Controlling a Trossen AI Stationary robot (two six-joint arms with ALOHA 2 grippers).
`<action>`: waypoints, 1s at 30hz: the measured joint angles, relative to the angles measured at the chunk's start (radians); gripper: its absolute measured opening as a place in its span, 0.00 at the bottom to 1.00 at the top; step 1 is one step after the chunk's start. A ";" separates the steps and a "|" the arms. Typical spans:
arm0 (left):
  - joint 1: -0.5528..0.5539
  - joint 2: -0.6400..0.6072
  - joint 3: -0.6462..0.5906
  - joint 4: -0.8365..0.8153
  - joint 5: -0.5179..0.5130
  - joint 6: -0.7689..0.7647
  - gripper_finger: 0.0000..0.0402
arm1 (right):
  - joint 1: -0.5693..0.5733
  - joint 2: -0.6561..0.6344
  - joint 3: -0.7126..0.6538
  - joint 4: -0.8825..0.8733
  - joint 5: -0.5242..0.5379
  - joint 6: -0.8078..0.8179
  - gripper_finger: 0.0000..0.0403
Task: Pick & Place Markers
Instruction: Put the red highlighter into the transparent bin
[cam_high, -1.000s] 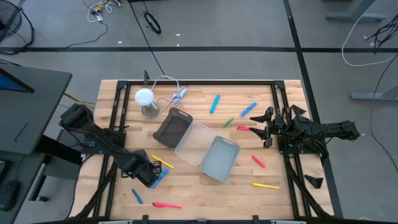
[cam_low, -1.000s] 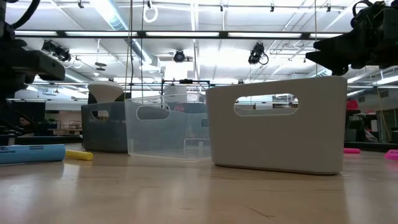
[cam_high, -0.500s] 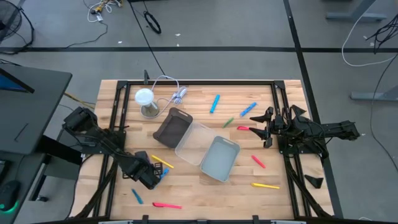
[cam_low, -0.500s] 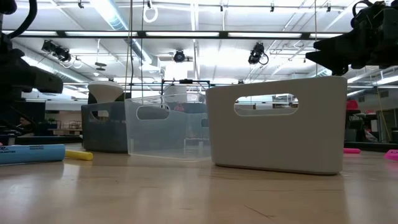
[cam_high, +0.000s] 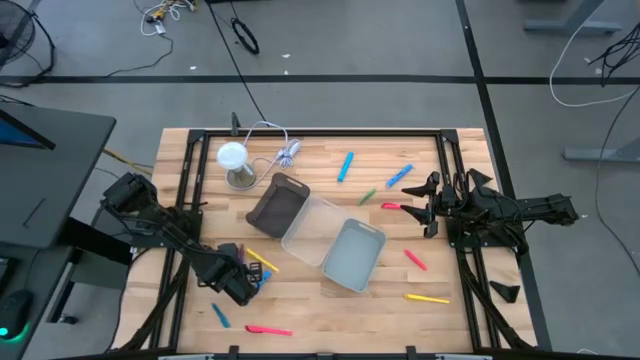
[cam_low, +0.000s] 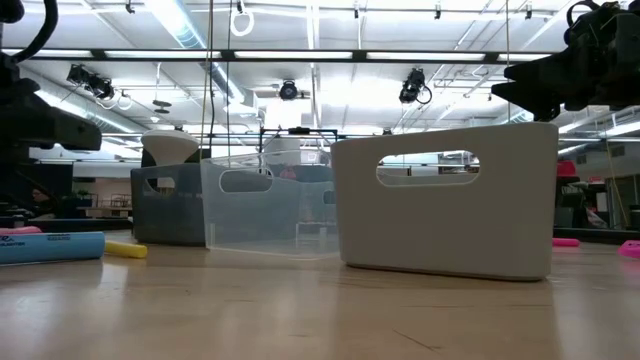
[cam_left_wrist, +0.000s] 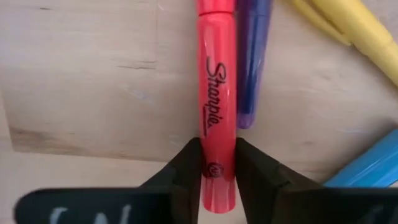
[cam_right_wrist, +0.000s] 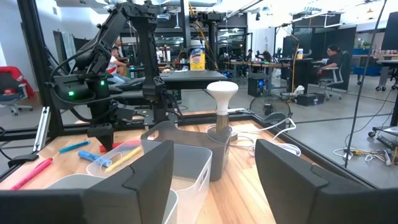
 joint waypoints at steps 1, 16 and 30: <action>0.000 0.000 0.000 0.000 0.000 0.000 0.18 | 0.000 0.000 0.000 0.000 0.000 0.000 0.57; -0.044 0.004 0.041 -0.049 0.031 -0.027 0.18 | 0.000 0.000 0.000 0.000 0.000 0.000 0.57; -0.116 0.003 0.247 -0.254 -0.002 0.007 0.18 | 0.000 0.000 0.000 0.000 0.000 0.000 0.57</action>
